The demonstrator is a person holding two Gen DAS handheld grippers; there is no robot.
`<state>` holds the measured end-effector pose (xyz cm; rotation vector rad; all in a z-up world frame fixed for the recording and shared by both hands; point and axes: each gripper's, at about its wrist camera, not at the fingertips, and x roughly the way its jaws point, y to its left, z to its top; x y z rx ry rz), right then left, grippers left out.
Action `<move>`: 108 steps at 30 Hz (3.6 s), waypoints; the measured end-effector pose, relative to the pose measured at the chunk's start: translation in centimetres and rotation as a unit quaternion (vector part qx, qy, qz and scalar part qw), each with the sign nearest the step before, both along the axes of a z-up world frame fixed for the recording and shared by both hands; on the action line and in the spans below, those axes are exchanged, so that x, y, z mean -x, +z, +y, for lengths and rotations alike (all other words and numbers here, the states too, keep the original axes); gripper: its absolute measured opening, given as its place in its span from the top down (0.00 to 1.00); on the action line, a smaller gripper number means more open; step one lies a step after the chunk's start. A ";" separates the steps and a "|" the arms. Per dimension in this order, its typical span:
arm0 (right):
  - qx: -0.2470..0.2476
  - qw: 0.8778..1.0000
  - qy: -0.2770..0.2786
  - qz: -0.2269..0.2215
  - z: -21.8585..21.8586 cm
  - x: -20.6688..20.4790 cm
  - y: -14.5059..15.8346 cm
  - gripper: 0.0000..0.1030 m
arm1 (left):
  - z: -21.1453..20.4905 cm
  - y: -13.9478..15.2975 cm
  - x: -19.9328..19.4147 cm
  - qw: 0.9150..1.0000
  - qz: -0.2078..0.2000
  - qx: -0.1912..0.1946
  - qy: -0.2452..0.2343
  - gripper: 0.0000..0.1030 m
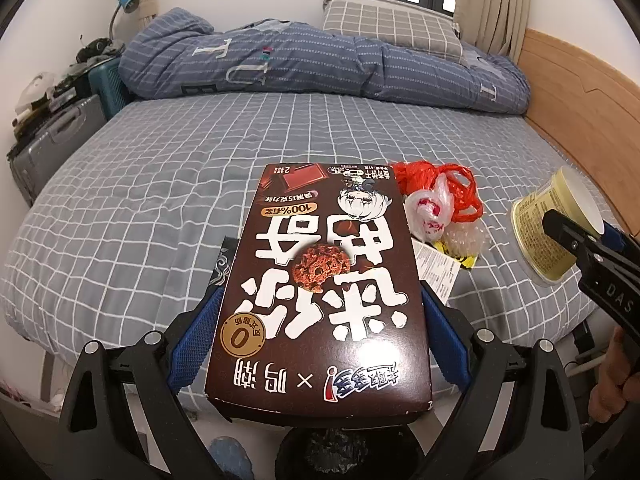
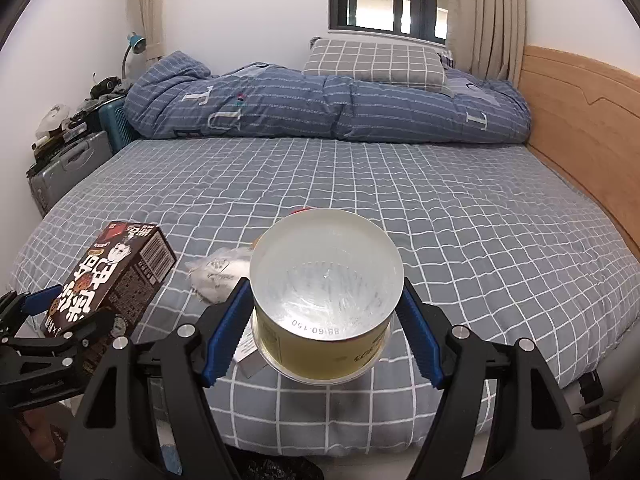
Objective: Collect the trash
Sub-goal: 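Lift the cup and box and carry both over the black trash bin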
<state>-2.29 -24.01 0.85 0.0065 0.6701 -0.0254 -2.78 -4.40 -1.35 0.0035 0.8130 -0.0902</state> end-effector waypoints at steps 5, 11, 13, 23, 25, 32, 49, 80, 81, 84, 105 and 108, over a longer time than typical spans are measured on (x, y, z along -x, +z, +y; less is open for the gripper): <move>-0.001 1.000 0.005 0.005 0.6 1.0 -0.4 0.33 | 0.0 -0.3 0.4 1.000 0.005 -0.003 0.004 0.12; 0.001 1.000 0.011 0.018 1.3 2.4 -1.3 0.33 | 0.0 -0.9 1.4 1.000 0.012 0.000 0.001 0.12; 0.001 1.000 0.012 0.022 1.5 2.7 -1.6 0.33 | 0.1 -1.3 1.8 1.000 0.014 0.000 -0.001 0.12; -0.003 0.999 0.018 0.035 2.5 5.5 -2.4 0.33 | 0.8 -2.1 4.3 1.000 0.027 0.003 0.000 0.12; -0.003 0.999 0.019 0.036 2.7 5.9 -2.4 0.33 | 0.8 -2.1 4.8 1.000 0.028 0.005 0.000 0.12; -0.007 0.999 0.023 0.044 3.5 7.8 -2.7 0.33 | 1.0 -2.4 6.6 0.999 0.036 0.006 0.001 0.12; -0.007 0.997 0.029 0.071 5.0 11.5 -4.6 0.33 | 2.3 -4.2 10.5 0.998 0.058 0.002 0.009 0.12; -0.013 0.988 0.037 0.150 6.7 15.1 -9.9 0.33 | 4.3 -9.4 14.5 0.991 0.127 -0.021 0.024 0.12; -0.013 0.987 0.036 0.155 6.7 15.1 -10.3 0.33 | 4.4 -9.8 14.5 0.991 0.131 -0.022 0.025 0.12; -0.014 0.985 0.035 0.169 6.7 14.9 -11.7 0.33 | 4.8 -11.1 14.2 0.989 0.145 -0.022 0.030 0.12; -0.022 0.960 0.044 0.274 8.0 10.9 -21.8 0.33 | 7.2 -19.4 11.0 0.973 0.226 -0.012 0.048 0.12; -0.023 0.957 0.057 0.285 9.0 10.5 -22.7 0.33 | 8.1 -19.9 11.0 0.972 0.230 -0.014 0.056 0.12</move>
